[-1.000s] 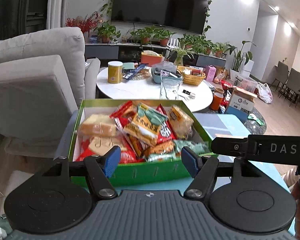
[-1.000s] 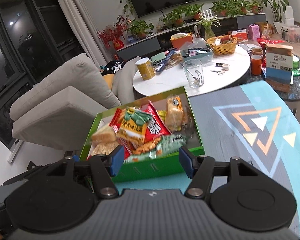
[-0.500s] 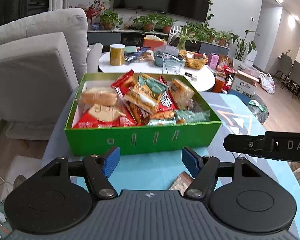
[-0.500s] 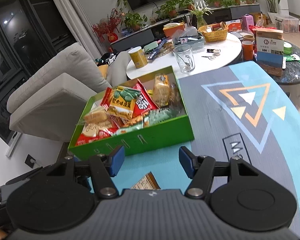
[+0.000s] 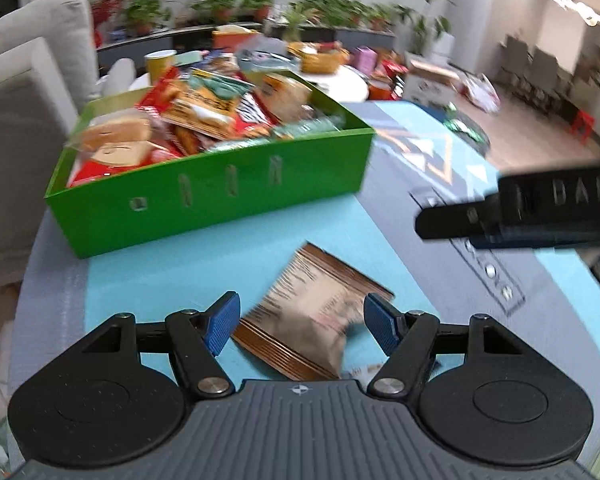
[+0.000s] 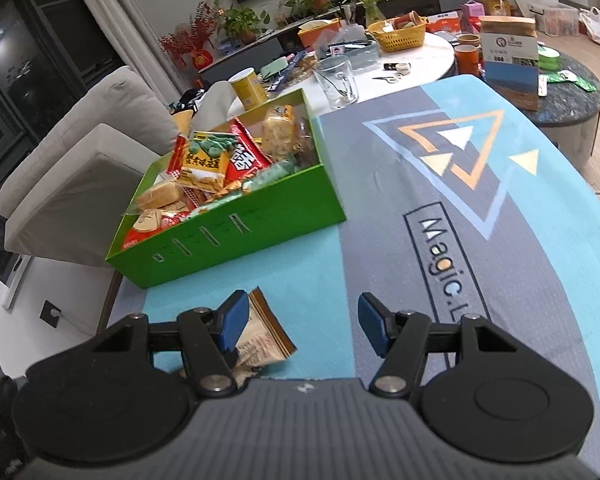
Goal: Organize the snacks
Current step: 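Grasp the brown snack pouch with the left tool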
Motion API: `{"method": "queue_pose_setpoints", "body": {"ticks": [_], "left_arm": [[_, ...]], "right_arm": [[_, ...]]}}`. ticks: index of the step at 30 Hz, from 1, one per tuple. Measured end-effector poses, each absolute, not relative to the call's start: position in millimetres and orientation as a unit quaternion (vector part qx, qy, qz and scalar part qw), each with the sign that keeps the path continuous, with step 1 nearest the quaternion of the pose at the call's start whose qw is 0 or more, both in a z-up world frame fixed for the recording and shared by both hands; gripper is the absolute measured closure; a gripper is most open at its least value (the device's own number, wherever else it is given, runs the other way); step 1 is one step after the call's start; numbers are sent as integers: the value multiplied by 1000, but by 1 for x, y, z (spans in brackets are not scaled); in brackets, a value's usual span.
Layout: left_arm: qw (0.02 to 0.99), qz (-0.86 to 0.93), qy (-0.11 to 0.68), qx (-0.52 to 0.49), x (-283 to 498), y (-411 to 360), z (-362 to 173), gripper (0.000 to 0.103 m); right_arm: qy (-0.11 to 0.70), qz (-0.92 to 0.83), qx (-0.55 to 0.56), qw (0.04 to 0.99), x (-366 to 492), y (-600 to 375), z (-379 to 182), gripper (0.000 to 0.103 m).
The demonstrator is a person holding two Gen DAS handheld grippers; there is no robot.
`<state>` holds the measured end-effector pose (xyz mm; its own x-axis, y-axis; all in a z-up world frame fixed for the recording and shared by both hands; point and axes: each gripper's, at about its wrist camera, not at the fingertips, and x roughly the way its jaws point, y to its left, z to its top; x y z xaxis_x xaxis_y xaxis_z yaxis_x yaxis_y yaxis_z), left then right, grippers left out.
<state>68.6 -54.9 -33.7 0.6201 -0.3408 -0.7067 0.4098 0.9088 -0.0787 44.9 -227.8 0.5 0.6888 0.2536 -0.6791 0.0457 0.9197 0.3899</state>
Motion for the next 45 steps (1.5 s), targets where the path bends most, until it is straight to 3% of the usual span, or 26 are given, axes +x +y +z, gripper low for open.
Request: {"method": "queue_pose_setpoints", "body": {"ticks": [11, 12, 13, 16, 21, 23, 26, 28, 29, 34, 45], "left_arm": [[893, -205, 395, 63, 79, -67, -46, 37], [893, -203, 397, 58, 80, -65, -47, 41], [893, -200, 400, 56, 80, -65, -48, 52], [892, -192, 407, 45, 81, -59, -51, 64], [896, -178, 406, 31, 78, -49, -50, 76], [896, -177, 406, 27, 77, -45, -49, 76], [897, -179, 402, 29, 75, -41, -49, 69], [899, -182, 397, 40, 75, -42, -48, 46], [903, -185, 386, 47, 74, -43, -46, 43], [908, -225, 340, 96, 79, -52, -37, 35], [878, -300, 348, 135, 107, -67, -48, 33]], "right_arm": [[396, 62, 185, 897, 43, -224, -3, 25], [397, 62, 185, 897, 43, -224, -3, 24], [398, 62, 185, 897, 43, -224, -3, 24], [398, 61, 182, 897, 41, -224, -4, 22], [402, 63, 179, 896, 40, -221, -5, 22], [403, 64, 178, 896, 39, -220, -5, 22], [403, 65, 175, 896, 37, -220, -5, 22], [402, 65, 175, 896, 37, -220, -5, 22], [402, 64, 176, 896, 38, -220, -5, 22], [406, 61, 181, 893, 42, -223, -8, 22], [412, 35, 210, 886, 46, -241, -17, 21]]}}
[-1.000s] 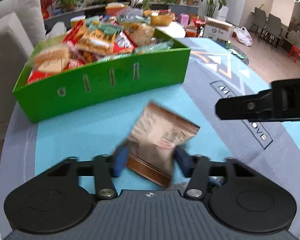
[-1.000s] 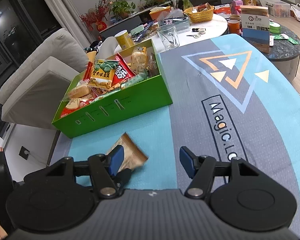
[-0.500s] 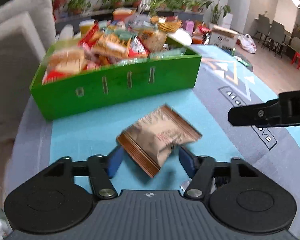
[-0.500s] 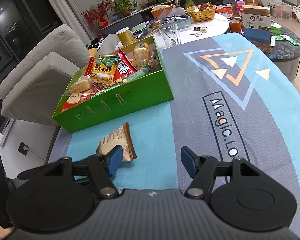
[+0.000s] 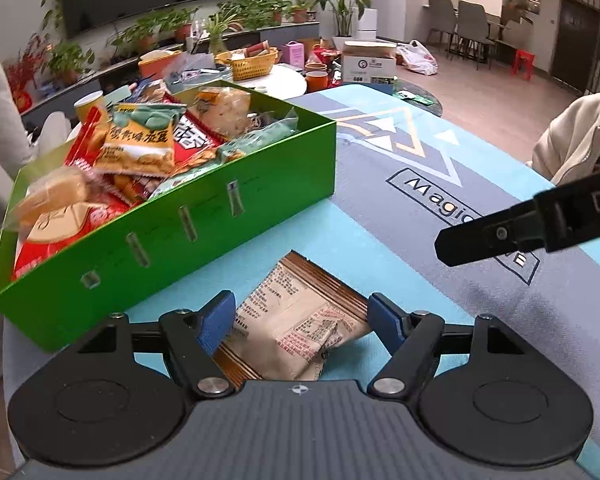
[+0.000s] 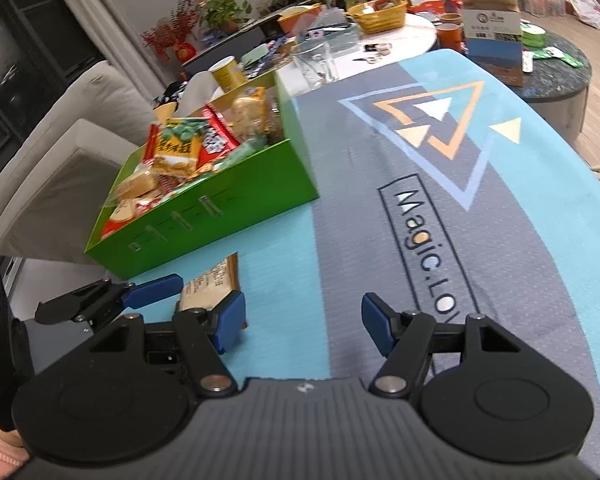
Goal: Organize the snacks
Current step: 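Lift the brown pouch with the left tool while the right tool moves to the red-and-white wrapper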
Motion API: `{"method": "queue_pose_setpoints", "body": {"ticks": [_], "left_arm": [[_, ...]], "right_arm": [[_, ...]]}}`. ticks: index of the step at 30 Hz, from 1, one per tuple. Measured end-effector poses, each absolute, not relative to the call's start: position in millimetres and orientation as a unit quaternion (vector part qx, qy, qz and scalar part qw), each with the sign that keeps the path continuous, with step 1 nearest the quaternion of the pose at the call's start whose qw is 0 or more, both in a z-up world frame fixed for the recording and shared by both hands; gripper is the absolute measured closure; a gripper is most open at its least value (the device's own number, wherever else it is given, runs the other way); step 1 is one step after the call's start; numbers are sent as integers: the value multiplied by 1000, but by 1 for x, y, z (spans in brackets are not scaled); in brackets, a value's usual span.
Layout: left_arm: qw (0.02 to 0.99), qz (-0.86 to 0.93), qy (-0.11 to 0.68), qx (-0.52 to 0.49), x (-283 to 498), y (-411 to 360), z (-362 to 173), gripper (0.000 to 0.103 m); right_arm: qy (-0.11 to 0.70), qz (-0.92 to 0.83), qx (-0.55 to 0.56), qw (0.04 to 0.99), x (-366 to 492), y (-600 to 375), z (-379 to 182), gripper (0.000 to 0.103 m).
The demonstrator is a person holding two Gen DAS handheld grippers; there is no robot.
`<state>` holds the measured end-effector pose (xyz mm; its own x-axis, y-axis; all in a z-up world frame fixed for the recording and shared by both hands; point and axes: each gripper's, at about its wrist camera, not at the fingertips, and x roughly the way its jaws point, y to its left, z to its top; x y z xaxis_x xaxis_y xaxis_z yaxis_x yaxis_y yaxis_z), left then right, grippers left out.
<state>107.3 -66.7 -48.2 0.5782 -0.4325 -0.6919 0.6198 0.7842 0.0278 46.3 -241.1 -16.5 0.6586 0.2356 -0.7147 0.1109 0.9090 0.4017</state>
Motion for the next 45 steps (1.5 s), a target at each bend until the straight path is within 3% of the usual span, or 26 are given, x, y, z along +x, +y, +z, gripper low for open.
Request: {"method": "queue_pose_setpoints", "body": {"ticks": [19, 30, 32, 36, 42, 45], "left_arm": [[862, -336, 360, 122, 116, -43, -45, 30], [866, -319, 376, 85, 119, -23, -51, 30], [869, -308, 378, 84, 112, -21, -52, 35], [863, -315, 388, 74, 96, -11, -57, 35], [875, -309, 331, 170, 78, -21, -48, 34], [868, -331, 317, 189, 90, -28, -42, 28]], "right_arm": [[425, 47, 190, 884, 46, -232, -17, 21], [457, 82, 81, 882, 55, -193, -28, 21], [460, 80, 68, 881, 60, -189, -32, 21], [452, 58, 66, 888, 76, -188, -34, 20], [434, 52, 108, 893, 93, -193, -29, 20], [421, 50, 124, 897, 89, -203, -23, 20]]}}
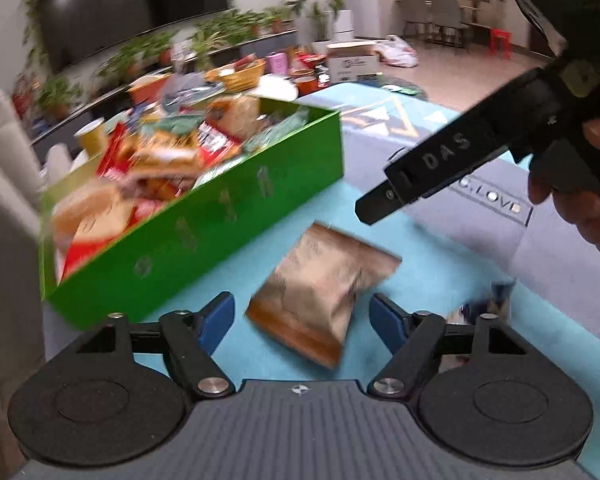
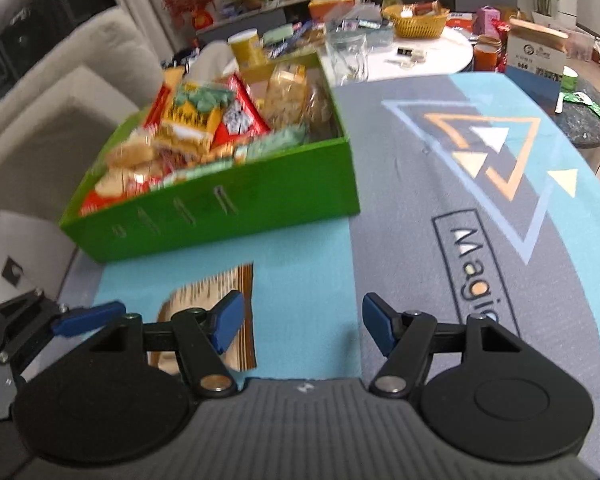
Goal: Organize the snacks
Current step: 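Lift the brown pouch with the left tool while the right tool moves to the red-and-white wrapper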
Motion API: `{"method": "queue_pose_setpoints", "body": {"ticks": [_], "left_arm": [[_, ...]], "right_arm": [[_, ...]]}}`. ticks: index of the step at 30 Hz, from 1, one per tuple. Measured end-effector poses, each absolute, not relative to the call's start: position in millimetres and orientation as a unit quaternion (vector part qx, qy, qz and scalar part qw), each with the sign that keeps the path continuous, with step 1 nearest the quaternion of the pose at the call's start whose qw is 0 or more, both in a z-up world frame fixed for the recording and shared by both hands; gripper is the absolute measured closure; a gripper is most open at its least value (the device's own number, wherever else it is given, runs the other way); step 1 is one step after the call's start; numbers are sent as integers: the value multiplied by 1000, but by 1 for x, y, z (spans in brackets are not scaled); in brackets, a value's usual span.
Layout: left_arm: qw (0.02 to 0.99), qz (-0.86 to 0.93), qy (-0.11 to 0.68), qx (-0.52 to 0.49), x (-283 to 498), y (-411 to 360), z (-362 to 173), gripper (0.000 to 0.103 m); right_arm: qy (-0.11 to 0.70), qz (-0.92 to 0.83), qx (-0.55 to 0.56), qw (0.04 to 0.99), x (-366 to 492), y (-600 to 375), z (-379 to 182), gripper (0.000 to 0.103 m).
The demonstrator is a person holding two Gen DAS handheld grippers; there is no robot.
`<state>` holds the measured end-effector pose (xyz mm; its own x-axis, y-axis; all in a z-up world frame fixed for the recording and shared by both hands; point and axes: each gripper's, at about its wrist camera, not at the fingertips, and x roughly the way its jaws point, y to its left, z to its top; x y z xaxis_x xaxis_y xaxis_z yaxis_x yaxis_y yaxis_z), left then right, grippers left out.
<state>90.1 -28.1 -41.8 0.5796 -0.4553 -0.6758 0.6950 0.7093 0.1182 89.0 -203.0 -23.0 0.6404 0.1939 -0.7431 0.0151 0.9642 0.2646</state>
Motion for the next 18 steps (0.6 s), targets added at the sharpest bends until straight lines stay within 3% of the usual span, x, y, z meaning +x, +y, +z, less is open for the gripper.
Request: {"method": "queue_pose_setpoints", "body": {"ticks": [8, 11, 18], "left_arm": [[816, -388, 366, 224, 130, -56, -56, 26], [826, -373, 376, 194, 133, -58, -57, 39], [857, -324, 362, 171, 111, -54, -58, 42]], "right_arm": [[421, 27, 153, 894, 80, -228, -19, 20], [421, 28, 163, 892, 81, -233, -20, 19], [424, 48, 163, 890, 77, -227, -20, 19]]}}
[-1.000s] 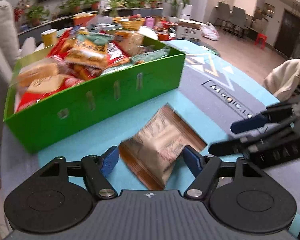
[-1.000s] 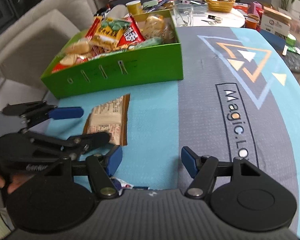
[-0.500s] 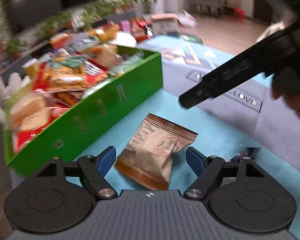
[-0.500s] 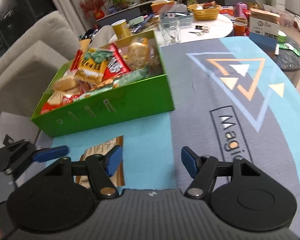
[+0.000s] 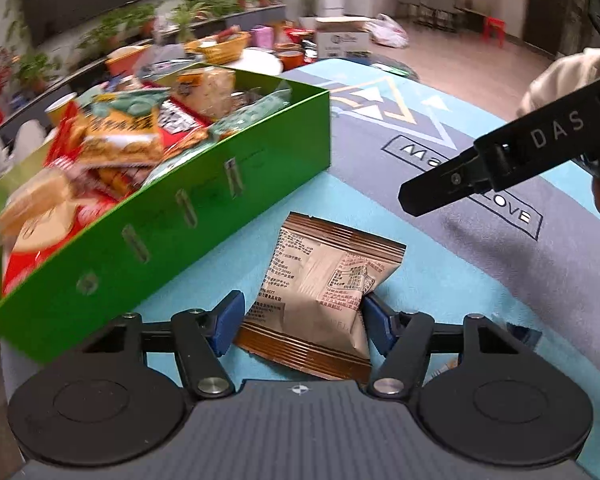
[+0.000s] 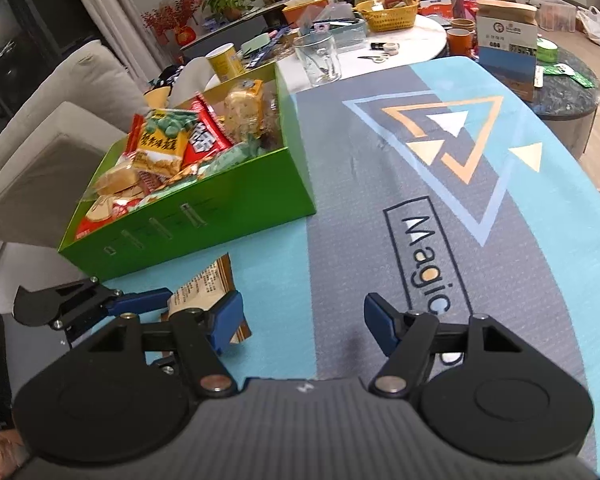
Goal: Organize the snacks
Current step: 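Lift the brown pouch with the left tool while the right tool moves to the red-and-white wrapper, then grasp the red-and-white wrapper with the right tool while the left tool holds the pouch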
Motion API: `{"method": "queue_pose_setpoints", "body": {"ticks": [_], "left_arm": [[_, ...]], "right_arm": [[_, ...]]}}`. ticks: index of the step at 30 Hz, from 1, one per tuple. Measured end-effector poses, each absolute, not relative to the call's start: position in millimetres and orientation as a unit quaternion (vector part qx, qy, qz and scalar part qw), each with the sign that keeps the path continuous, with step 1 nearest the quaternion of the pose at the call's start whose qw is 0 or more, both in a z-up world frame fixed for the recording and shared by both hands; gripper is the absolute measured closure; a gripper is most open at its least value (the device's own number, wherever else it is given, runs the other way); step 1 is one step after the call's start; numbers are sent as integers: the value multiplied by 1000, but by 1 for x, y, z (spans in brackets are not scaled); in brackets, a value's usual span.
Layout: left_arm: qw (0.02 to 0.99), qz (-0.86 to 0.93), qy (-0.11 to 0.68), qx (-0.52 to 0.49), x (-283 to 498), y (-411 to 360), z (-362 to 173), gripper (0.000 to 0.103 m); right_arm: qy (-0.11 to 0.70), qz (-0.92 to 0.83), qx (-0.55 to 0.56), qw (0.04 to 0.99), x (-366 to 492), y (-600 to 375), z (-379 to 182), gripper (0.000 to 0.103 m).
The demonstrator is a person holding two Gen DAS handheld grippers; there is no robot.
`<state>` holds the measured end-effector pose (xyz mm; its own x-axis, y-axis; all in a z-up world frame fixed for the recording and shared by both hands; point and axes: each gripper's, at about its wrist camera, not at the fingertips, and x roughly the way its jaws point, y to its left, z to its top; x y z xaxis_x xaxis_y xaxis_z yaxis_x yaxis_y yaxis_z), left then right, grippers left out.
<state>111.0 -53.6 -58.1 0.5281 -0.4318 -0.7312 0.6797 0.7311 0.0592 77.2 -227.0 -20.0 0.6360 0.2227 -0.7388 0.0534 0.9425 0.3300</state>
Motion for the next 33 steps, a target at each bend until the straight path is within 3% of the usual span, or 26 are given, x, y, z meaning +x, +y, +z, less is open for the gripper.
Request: {"method": "queue_pose_setpoints", "body": {"ticks": [14, 24, 28, 33], "left_arm": [[915, -159, 363, 69, 63, -9, -48, 47], [910, -159, 368, 102, 27, -18, -51, 47], [907, -168, 360, 138, 14, -24, -55, 39], [908, -179, 358, 126, 22, -20, -54, 39]], "right_arm": [[429, 138, 127, 884, 32, -191, -17, 14], [445, 141, 129, 875, 3, -188, -27, 12], [450, 129, 136, 873, 3, -186, -35, 12], [449, 127, 137, 874, 7, -182, -37, 12]]}}
